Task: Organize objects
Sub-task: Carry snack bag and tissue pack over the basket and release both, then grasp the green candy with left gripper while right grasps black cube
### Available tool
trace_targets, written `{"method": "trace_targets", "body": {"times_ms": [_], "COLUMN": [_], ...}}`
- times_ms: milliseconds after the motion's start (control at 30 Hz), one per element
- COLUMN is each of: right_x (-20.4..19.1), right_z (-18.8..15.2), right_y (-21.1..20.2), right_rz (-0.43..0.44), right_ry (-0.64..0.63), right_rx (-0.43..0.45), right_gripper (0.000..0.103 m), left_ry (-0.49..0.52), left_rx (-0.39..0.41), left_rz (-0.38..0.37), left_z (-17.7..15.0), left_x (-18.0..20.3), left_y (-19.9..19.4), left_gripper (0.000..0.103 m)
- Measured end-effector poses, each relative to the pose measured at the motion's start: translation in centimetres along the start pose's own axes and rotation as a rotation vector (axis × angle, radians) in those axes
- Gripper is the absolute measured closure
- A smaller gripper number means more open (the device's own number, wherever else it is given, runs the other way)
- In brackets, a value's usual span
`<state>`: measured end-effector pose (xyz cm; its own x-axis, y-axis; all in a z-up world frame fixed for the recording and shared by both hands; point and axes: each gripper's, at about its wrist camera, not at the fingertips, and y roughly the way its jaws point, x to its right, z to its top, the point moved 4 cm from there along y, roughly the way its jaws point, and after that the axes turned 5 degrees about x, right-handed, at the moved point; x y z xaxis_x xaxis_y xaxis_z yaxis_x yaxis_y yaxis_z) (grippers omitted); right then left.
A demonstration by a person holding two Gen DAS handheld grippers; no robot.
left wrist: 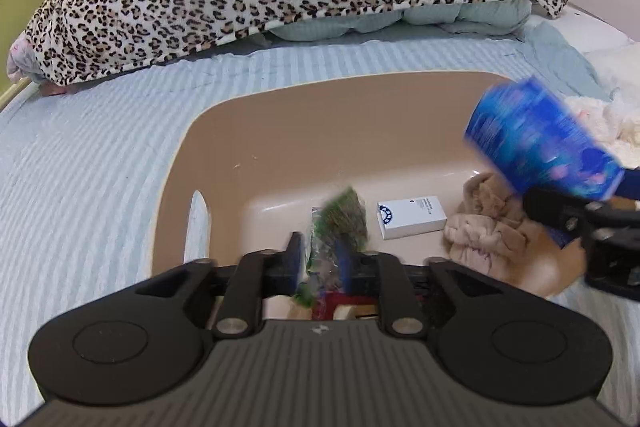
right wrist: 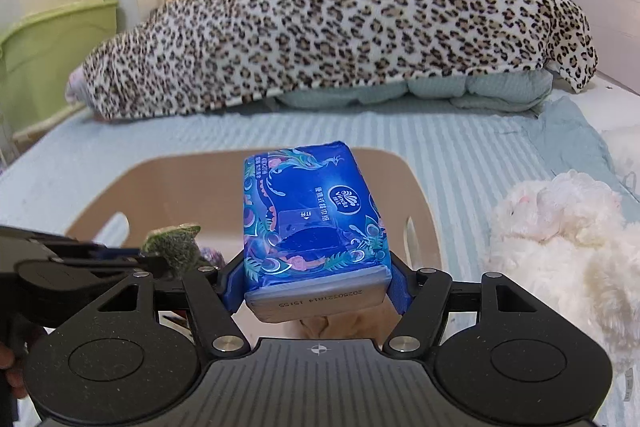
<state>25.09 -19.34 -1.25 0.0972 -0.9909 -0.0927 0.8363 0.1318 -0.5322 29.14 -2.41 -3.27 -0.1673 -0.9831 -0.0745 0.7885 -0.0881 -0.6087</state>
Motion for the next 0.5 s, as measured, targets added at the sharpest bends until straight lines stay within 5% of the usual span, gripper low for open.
{"method": "trace_targets", "body": {"times_ms": [100,367,500], "right_x": [0.0,0.8,1.1], "right_z": [-0.6,-1.2,-2.3], "right_y": [-0.5,-4.7,-6.7], "right_rz": [-0.003,0.016,0.038], "right_ry": [0.019,0.078,0.107], "right_rx": [0.001,0.046,0.046], "right_gripper": [0.03,0.005,0.003], "left_ry": [-0.002,0.033,0.002], "left_rx": [0.05,0.131,0.126], "left_rz": [0.01,0.044,0.032], "left_z": [0.1,0.0,-0.8], "left_x": [0.2,0.1,-0.8], "left_y": [-1.6,-6.5,-8.2], "left_gripper": [0.013,0.009,0.006]}}
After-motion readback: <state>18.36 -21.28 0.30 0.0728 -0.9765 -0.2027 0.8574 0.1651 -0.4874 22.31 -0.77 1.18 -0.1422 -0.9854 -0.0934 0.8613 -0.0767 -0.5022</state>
